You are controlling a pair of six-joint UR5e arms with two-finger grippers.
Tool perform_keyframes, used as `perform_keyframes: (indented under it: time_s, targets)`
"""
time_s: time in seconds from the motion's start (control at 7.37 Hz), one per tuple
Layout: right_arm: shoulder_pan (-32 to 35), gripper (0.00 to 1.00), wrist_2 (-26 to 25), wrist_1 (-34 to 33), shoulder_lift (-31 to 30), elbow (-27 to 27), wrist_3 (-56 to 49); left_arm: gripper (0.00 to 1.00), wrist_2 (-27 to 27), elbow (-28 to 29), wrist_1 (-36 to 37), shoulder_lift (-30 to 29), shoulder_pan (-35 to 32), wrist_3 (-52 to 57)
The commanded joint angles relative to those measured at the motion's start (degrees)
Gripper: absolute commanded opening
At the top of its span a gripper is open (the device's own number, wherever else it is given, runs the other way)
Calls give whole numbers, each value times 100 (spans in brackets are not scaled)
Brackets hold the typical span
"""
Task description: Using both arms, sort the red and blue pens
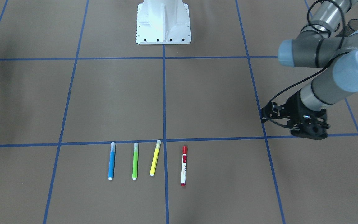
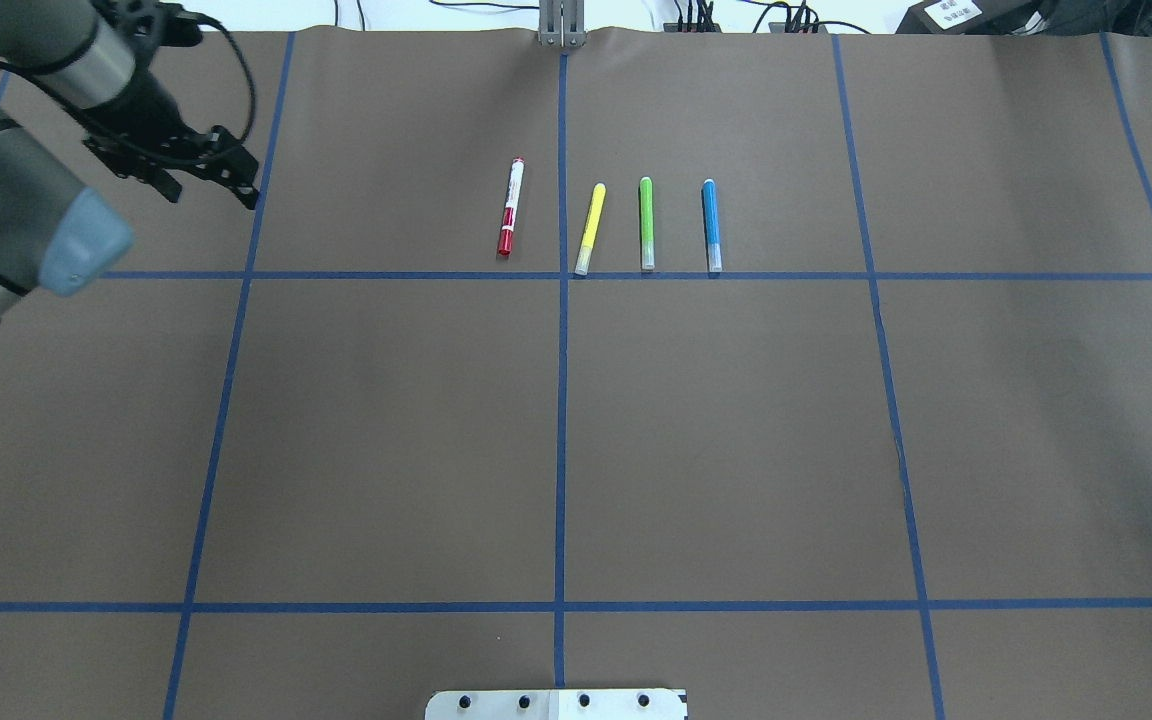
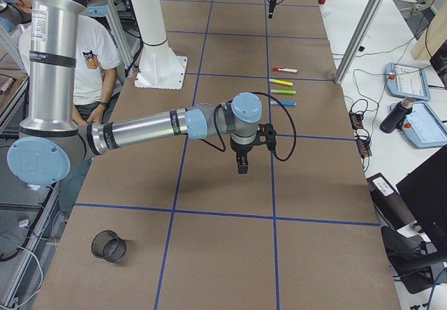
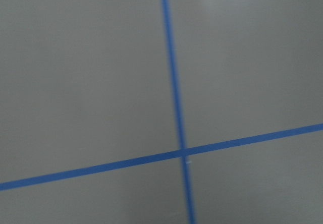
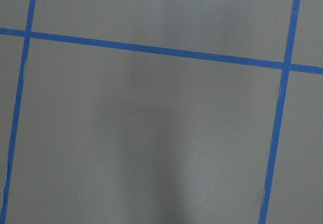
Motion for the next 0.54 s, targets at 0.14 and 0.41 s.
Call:
perform_keyframes:
  time_s: [0.14, 0.41]
  targets:
    - [-63, 100, -27, 2, 1, -31, -4, 94, 713, 1396, -278, -1203, 638, -522]
    - [-81, 100, -27, 2, 1, -57, -4, 91, 943, 2385, -1060, -1903, 1076, -1241]
